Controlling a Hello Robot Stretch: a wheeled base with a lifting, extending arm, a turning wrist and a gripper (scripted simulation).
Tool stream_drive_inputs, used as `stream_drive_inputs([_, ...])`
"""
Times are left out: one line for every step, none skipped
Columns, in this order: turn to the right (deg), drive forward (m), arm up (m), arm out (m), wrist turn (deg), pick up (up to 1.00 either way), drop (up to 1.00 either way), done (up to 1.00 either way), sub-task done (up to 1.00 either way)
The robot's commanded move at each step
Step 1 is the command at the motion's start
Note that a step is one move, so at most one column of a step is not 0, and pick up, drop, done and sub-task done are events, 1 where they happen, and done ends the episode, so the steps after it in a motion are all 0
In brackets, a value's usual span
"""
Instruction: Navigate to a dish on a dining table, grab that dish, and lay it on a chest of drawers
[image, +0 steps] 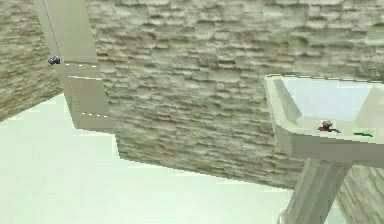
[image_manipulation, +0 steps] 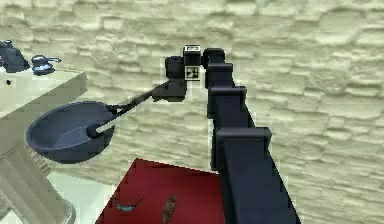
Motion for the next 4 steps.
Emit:
stream_drive_inputs([0.0,0.0,0.0,0.0,45.0,0.0,0.0,0.0,0.0])
stream_drive_inputs([0.0,0.0,0.0,0.0,36.0,0.0,0.0,0.0,0.0])
stream_drive_inputs([0.0,0.0,-0.32,0.0,0.0,0.0,0.0,0.0,0.0])
stream_drive_inputs([0.0,0.0,-0.32,0.0,0.0,0.0,0.0,0.0,0.0])
